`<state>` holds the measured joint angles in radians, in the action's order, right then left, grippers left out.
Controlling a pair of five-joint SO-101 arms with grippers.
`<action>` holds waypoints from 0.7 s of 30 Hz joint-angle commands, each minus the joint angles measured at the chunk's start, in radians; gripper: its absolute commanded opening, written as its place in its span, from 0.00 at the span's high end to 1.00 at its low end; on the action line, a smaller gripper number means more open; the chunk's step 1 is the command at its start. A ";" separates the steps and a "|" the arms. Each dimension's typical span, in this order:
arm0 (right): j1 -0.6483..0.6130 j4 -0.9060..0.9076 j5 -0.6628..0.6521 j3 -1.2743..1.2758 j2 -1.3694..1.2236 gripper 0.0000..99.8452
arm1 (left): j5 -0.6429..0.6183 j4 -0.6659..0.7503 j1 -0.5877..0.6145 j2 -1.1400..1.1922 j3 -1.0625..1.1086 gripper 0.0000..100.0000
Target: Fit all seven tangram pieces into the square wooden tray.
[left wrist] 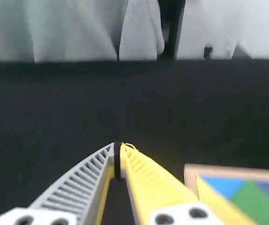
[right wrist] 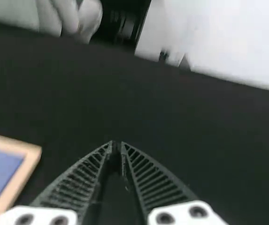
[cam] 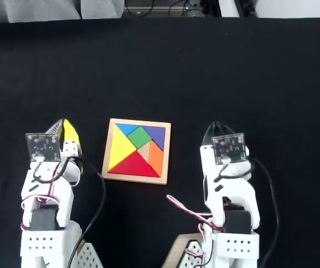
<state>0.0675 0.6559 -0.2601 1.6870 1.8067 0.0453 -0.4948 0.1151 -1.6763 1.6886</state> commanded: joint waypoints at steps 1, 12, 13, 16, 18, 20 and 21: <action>-0.012 0.210 0.003 -0.002 0.085 0.99 | 0.041 -0.181 -0.035 0.025 0.019 0.97; -0.005 0.647 0.002 -0.002 0.085 0.99 | 0.048 -0.704 -0.047 0.025 -0.010 0.97; -0.008 0.647 0.002 -0.002 0.085 0.99 | 0.048 -0.703 -0.047 0.025 -0.010 0.97; -0.003 0.647 0.000 -0.002 0.085 0.99 | 0.048 -0.703 -0.045 0.025 -0.010 0.97; -0.011 0.647 -0.002 -0.002 0.085 0.99 | 0.052 -0.703 -0.047 0.025 -0.010 0.97; -0.009 0.647 -0.002 -0.002 0.085 0.99 | 0.052 -0.703 -0.047 0.025 -0.010 0.97; -0.009 0.647 -0.002 -0.002 0.085 0.99 | 0.052 -0.703 -0.047 0.025 -0.010 0.97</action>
<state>0.0675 1.3004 -0.2601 1.6870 1.8067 0.0898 -1.1914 0.0721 -1.6563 1.6886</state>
